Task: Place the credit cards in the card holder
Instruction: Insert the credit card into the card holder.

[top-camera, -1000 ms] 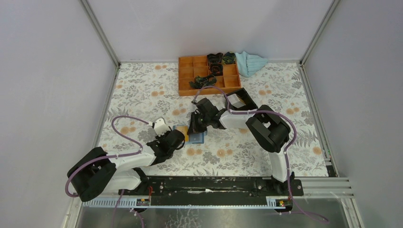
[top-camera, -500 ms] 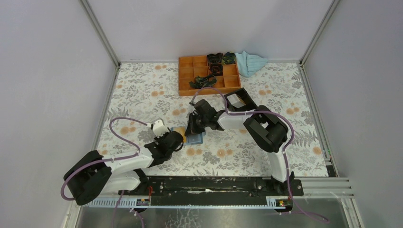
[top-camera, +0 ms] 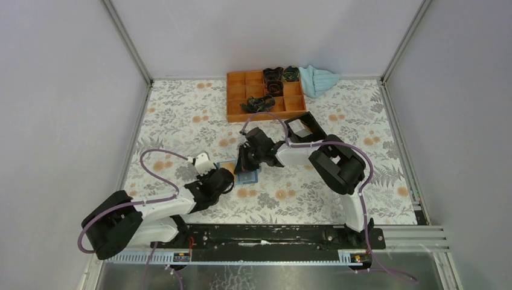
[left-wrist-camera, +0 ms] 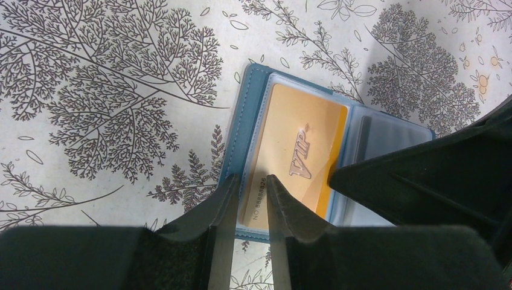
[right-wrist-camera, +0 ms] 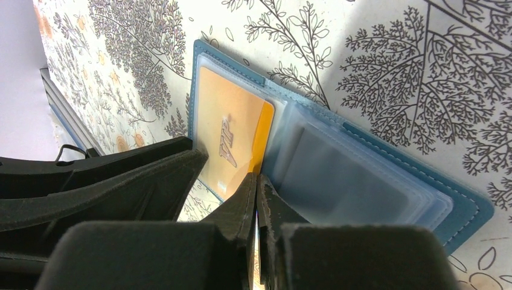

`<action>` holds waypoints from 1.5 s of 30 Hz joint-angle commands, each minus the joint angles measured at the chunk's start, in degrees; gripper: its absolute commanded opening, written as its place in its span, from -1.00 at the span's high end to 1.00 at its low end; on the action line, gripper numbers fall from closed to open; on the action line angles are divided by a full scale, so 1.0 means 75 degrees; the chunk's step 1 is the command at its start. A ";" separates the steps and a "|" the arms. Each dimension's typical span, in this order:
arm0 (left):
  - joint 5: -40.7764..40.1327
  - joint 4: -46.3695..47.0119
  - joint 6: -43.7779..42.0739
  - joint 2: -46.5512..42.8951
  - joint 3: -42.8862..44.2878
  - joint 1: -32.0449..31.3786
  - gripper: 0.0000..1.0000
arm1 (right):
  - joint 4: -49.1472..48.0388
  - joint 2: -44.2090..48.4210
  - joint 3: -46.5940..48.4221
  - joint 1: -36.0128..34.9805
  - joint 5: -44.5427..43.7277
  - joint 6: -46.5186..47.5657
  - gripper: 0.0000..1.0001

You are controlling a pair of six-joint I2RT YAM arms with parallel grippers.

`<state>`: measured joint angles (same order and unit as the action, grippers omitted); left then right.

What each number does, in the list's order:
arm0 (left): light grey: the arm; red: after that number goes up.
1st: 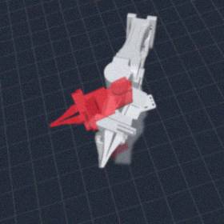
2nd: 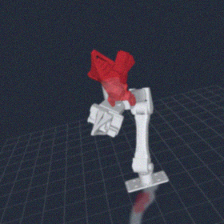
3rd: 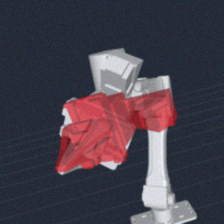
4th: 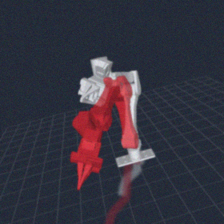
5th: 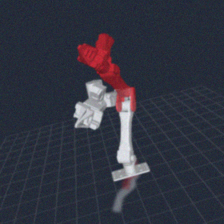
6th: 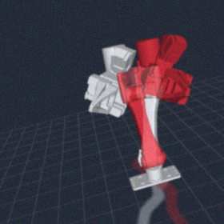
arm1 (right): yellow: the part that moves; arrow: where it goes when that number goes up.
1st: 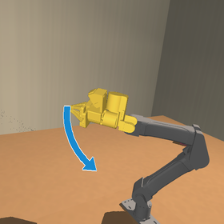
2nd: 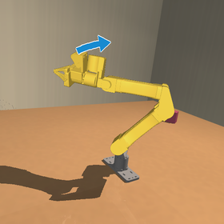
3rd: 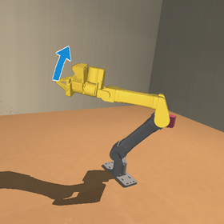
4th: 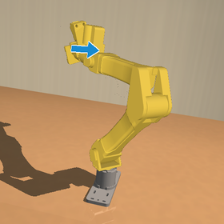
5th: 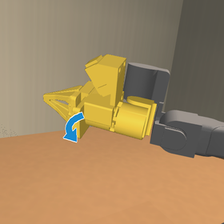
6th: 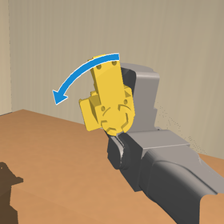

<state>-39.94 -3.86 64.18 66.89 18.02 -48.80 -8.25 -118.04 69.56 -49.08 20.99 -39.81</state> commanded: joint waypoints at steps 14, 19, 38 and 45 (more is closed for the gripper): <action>-0.0133 0.0221 0.0161 0.0145 0.0011 -0.0185 0.41 | 0.0000 0.0126 0.0092 -0.0289 -0.0096 0.0057 0.80; -0.0265 0.0018 0.0173 -0.0114 0.0062 -0.0183 0.40 | 0.0575 0.0458 0.0334 -0.0300 -0.0607 0.0535 0.63; -0.0667 -0.0785 0.0043 -0.1270 0.0286 -0.0212 0.26 | 0.1770 0.1786 0.1015 0.0008 -0.2174 0.1872 0.44; -0.0629 -0.0716 -0.0577 -0.1767 0.0515 -0.0211 -0.01 | 0.2840 0.2446 0.1502 0.1290 -0.2691 0.2770 0.24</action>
<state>-42.09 -8.82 63.51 55.07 19.46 -49.91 7.73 -103.70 76.79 -45.43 5.32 -24.97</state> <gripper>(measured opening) 0.476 0.344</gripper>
